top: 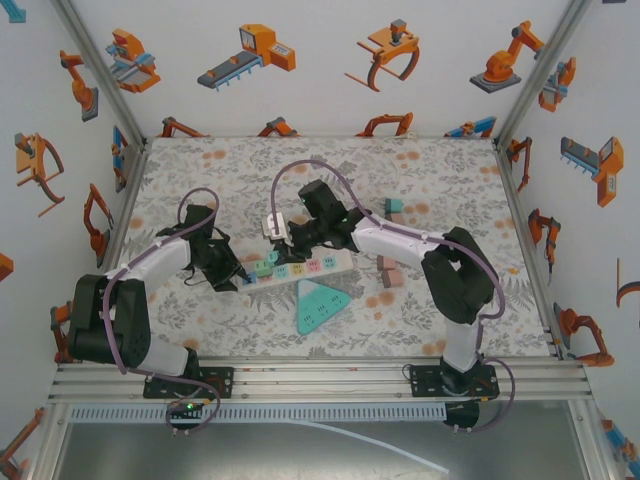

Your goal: Pull the plug off the socket

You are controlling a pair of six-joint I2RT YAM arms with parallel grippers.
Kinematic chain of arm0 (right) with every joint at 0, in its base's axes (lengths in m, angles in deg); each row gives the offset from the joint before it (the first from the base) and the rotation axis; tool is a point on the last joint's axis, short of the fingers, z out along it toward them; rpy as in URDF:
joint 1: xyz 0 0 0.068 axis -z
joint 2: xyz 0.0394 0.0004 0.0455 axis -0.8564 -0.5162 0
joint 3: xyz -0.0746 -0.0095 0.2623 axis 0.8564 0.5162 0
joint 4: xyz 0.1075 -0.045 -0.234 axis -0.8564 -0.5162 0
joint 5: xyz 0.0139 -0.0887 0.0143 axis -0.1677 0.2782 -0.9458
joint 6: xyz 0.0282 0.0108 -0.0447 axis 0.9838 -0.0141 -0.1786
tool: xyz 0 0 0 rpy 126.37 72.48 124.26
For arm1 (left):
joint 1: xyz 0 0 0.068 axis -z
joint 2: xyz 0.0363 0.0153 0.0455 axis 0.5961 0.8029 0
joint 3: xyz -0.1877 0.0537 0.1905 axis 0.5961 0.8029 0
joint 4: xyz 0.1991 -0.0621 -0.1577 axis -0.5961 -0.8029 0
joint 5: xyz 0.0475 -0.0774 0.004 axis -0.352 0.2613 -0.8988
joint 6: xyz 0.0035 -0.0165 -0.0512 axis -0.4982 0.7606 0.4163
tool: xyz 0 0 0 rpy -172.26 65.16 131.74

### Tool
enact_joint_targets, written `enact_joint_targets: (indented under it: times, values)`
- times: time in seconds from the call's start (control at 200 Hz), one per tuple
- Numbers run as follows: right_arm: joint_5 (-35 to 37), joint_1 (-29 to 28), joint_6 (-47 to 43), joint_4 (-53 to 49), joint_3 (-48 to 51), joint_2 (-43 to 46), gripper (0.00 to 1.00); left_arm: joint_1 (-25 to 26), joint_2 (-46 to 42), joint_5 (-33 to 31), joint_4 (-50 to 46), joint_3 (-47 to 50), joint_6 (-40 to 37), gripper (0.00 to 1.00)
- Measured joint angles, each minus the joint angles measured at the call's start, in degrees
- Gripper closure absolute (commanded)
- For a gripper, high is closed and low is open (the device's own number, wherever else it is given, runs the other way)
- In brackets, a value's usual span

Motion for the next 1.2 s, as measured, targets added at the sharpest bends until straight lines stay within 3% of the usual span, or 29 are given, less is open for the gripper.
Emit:
enact_joint_targets:
  times: [0.285,0.486,0.801,1.041,1.202]
  values:
    - [0.6,0.1,7.6,5.8,1.8,0.7,0.89,0.0,-1.2,-0.1,-1.3,-0.1,-0.4,0.5]
    - [6.3,3.9,27.0,11.8,2.4,6.1,0.9,0.0,-9.4,1.1,-2.7,-2.5,-1.3,0.46]
    - [23.1,17.7,54.8,11.5,4.7,17.9,0.89,1.0,-26.1,11.1,5.7,-4.7,-1.5,0.39]
    - [30.9,33.4,70.5,7.0,7.3,18.2,0.9,7.3,-25.5,18.3,12.4,-8.0,-3.7,0.21]
    - [32.5,41.8,77.5,10.2,9.3,13.4,0.89,12.7,-21.6,19.6,14.5,-14.0,-6.1,0.08]
